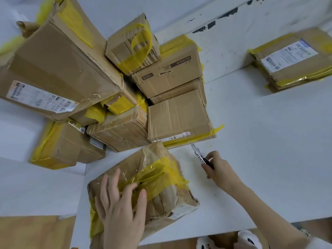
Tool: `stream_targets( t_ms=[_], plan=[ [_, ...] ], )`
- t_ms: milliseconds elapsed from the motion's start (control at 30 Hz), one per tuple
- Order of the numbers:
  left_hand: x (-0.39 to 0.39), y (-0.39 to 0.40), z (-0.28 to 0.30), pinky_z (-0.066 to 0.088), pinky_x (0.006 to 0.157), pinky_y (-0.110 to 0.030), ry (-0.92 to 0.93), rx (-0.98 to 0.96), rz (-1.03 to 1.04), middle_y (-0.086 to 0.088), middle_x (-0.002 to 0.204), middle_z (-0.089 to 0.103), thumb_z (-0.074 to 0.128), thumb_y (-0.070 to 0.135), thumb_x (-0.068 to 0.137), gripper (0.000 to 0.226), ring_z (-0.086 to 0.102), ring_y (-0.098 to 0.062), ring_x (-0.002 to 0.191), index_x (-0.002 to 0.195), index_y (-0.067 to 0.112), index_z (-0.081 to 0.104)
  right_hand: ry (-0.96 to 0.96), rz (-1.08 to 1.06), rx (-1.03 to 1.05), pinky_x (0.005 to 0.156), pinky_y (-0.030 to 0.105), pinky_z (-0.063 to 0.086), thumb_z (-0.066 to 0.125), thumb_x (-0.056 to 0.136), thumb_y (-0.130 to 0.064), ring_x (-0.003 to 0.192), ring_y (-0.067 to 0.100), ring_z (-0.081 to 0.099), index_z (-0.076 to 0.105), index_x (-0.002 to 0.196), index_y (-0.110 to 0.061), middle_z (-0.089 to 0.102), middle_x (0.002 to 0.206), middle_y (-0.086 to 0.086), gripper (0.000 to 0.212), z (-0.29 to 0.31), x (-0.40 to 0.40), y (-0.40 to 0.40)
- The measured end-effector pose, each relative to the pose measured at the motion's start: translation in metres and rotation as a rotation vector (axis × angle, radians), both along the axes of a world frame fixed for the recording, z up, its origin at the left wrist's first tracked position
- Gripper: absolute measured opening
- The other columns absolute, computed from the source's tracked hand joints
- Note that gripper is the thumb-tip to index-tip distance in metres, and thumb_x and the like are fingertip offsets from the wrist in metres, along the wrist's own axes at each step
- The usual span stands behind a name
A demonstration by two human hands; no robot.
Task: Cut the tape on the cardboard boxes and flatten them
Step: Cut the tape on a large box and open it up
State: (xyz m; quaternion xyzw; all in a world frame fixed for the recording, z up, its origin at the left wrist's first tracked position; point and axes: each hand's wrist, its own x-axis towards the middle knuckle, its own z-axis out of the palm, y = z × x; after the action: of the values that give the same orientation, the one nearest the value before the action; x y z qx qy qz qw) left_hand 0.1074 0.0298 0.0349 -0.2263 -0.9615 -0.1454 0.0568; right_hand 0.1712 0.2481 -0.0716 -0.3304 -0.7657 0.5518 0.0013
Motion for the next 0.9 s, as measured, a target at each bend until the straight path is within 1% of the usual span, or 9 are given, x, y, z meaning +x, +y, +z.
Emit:
stream_targets(
  t_ms=[67,133,200,267,367,467,600,767,900],
  plan=[
    [-0.001,0.001,0.0,0.015,0.11,-0.053,-0.02,0.04,-0.002,-0.005,0.144,0.04,0.029,0.057,0.073,0.042,0.02,-0.025,0.139,0.078,0.023,0.054,0.148,0.009,-0.104,0.057,0.027,0.047,0.047,0.097,-0.013,0.05,0.012,0.057,0.044,0.112,-0.022,0.053,0.072,-0.002,0.018,0.017,0.017,0.0],
    [-0.002,0.002,0.002,0.017,0.109,-0.052,-0.054,0.065,0.001,-0.004,0.144,0.04,0.029,0.059,0.071,0.044,0.024,-0.028,0.139,0.08,0.021,0.05,0.246,0.071,-0.099,0.049,0.016,0.043,0.05,0.095,-0.014,0.041,0.005,0.051,0.05,0.108,-0.038,0.056,0.063,-0.009,0.028,0.036,0.033,-0.005],
    [-0.002,0.003,0.003,0.02,0.108,-0.053,-0.067,0.092,0.007,-0.002,0.143,0.04,0.03,0.06,0.069,0.044,0.031,-0.029,0.136,0.081,0.022,0.047,0.34,0.115,-0.06,0.047,0.011,0.036,0.051,0.094,-0.018,0.042,0.003,0.046,0.058,0.101,-0.045,0.057,0.06,-0.015,0.028,0.055,0.045,-0.013],
    [-0.001,0.004,0.006,0.021,0.106,-0.054,-0.076,0.125,0.007,-0.001,0.142,0.042,0.031,0.059,0.068,0.037,0.035,-0.029,0.134,0.08,0.026,0.042,0.394,0.165,0.037,0.048,0.014,0.032,0.048,0.094,-0.024,0.049,0.004,0.043,0.063,0.102,-0.039,0.055,0.065,-0.011,0.022,0.071,0.054,-0.019],
    [0.0,0.004,0.008,0.018,0.109,-0.054,-0.103,0.163,0.008,0.002,0.142,0.042,0.032,0.059,0.068,0.027,0.034,-0.029,0.136,0.078,0.034,0.035,0.316,0.252,0.238,0.054,0.02,0.034,0.041,0.096,-0.034,0.062,0.008,0.044,0.057,0.108,-0.045,0.048,0.064,-0.012,0.022,0.08,0.058,-0.023],
    [-0.001,0.003,0.007,0.016,0.111,-0.057,-0.113,0.181,0.001,0.009,0.141,0.04,0.032,0.06,0.069,0.029,0.035,-0.029,0.136,0.079,0.033,0.035,0.222,0.259,0.321,0.057,0.02,0.035,0.034,0.099,-0.041,0.067,0.008,0.045,0.051,0.118,-0.047,0.044,0.068,-0.012,0.026,0.086,0.057,-0.023],
    [-0.002,0.003,0.006,0.013,0.112,-0.056,-0.117,0.189,0.0,0.018,0.137,0.035,0.031,0.061,0.069,0.031,0.033,-0.027,0.137,0.079,0.032,0.035,0.075,0.239,0.482,0.061,0.025,0.041,0.024,0.1,-0.046,0.08,0.013,0.055,0.044,0.124,-0.042,0.046,0.08,-0.009,0.031,0.089,0.051,-0.025],
    [-0.001,0.004,0.007,0.008,0.114,-0.052,-0.131,0.199,0.021,0.018,0.136,0.035,0.03,0.063,0.067,0.033,0.031,-0.026,0.139,0.079,0.032,0.034,0.032,0.27,0.624,0.048,0.022,0.028,0.021,0.1,-0.047,0.071,0.019,0.048,0.04,0.126,-0.041,0.044,0.082,-0.007,0.033,0.092,0.042,-0.029],
    [0.0,0.006,0.005,0.008,0.114,-0.052,-0.117,0.213,0.022,0.012,0.14,0.039,0.031,0.062,0.068,0.033,0.033,-0.027,0.138,0.079,0.031,0.034,0.03,0.274,0.641,0.047,0.021,0.025,0.019,0.1,-0.047,0.07,0.021,0.045,0.036,0.13,-0.038,0.04,0.081,-0.005,0.036,0.091,0.042,-0.038]
  ],
)
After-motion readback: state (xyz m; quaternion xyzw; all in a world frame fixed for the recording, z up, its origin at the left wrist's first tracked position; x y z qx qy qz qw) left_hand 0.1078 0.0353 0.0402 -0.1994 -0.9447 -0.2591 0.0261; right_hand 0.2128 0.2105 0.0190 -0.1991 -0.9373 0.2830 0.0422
